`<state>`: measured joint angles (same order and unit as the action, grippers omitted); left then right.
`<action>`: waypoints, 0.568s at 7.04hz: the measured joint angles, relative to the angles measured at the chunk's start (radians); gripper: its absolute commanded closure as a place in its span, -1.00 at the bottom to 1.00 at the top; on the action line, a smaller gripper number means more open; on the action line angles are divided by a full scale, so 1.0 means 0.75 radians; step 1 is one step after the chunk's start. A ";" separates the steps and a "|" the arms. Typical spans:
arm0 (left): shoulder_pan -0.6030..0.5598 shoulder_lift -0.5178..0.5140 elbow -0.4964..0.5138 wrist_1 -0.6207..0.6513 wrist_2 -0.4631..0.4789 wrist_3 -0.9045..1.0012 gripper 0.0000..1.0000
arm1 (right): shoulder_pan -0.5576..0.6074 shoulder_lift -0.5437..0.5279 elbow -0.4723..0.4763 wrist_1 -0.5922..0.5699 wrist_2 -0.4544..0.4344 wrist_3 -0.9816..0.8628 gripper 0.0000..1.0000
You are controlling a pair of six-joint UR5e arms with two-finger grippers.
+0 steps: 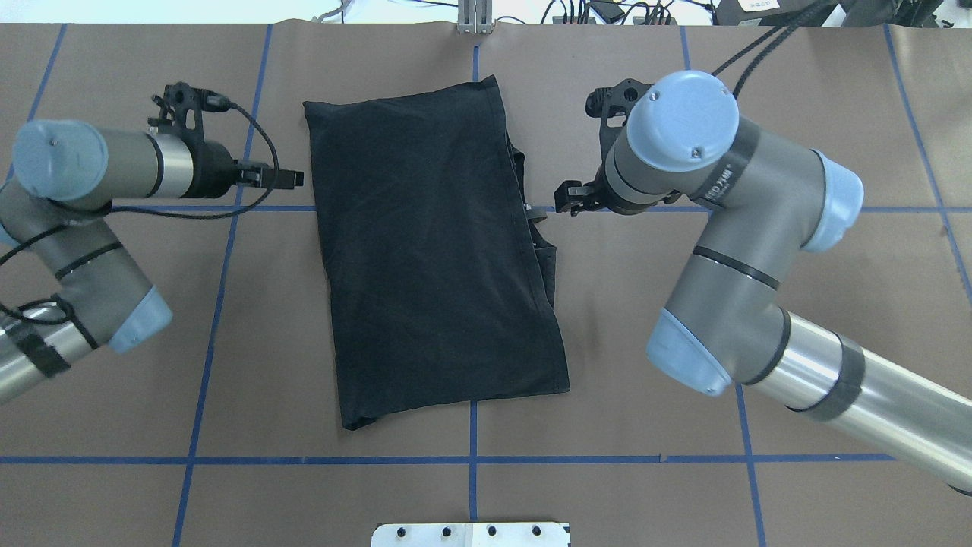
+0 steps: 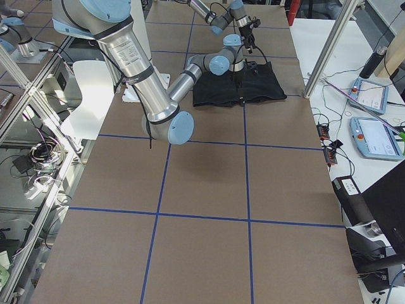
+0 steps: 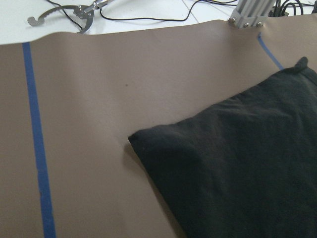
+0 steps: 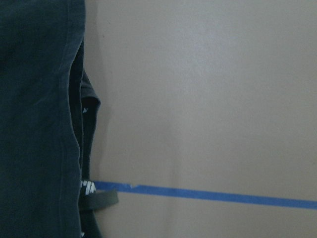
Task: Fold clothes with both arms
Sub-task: 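Withdraw the right gripper beside the shirt while the left gripper lowers toward the robot, then move the left gripper to the shirt corner nearest the robot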
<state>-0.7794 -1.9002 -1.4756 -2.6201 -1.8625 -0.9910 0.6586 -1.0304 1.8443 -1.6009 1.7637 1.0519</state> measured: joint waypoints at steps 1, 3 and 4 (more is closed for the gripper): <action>0.107 0.104 -0.144 0.001 0.066 -0.124 -1.00 | -0.031 -0.080 0.079 0.066 -0.019 0.067 -1.00; 0.361 0.282 -0.366 0.005 0.229 -0.358 -1.00 | -0.074 -0.196 0.132 0.240 -0.063 0.157 -1.00; 0.514 0.344 -0.429 0.007 0.348 -0.475 -1.00 | -0.083 -0.219 0.138 0.278 -0.074 0.175 -1.00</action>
<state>-0.3941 -1.6425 -1.7973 -2.6148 -1.6013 -1.3473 0.5962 -1.1948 1.9478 -1.3920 1.7083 1.1830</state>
